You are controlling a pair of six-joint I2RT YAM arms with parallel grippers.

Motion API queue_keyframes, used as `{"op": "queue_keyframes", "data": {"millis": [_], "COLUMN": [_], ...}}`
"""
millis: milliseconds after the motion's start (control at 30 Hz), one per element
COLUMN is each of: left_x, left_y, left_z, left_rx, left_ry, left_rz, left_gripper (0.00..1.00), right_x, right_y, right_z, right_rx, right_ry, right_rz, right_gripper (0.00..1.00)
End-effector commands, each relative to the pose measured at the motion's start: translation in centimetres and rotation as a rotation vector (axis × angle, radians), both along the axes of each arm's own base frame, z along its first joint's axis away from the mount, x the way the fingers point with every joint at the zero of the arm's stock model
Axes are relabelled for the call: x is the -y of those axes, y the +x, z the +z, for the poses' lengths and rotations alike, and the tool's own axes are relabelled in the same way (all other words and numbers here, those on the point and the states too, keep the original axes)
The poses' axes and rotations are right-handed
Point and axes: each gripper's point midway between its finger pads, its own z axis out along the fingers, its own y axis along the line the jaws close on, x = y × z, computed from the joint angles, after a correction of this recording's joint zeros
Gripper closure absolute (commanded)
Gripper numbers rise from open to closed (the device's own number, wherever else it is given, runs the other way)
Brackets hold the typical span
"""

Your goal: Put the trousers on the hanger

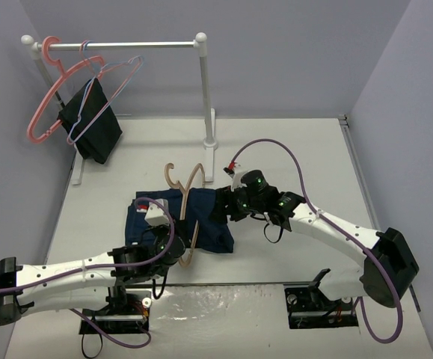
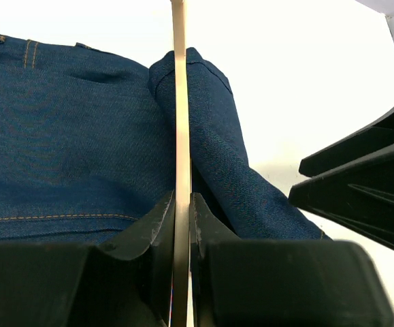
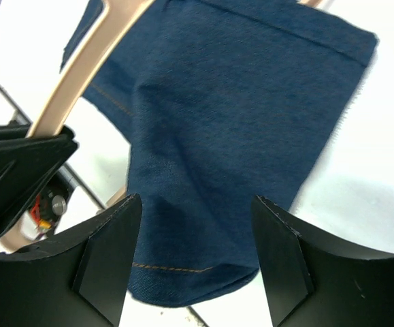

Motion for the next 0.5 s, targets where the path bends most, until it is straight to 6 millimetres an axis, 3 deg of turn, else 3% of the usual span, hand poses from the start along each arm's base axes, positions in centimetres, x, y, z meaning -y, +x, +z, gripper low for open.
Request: {"op": "queue_keyframes", "data": {"millis": [0,367,467], "left_x": [1.1,1.9,1.8], "left_y": [0.4,0.4,0.4], "left_z": [2.3,2.5,2.6], "left_rx": [0.036,0.029,0.030], "left_ry": [-0.092,-0.096,-0.097], "left_rz": [0.003,-0.010,-0.009], "left_gripper": [1.00,1.00,1.00], "right_x": [-1.5,-2.2,-2.3], "right_y": [-1.3,-3.9,-4.3], "right_z": [2.7,1.0,0.6], "right_rx": [0.025,-0.020,-0.027], "right_ry": [0.102,0.088,0.083], "right_rz": [0.094,0.198,0.205], "right_gripper": [0.38,0.38,0.44]}}
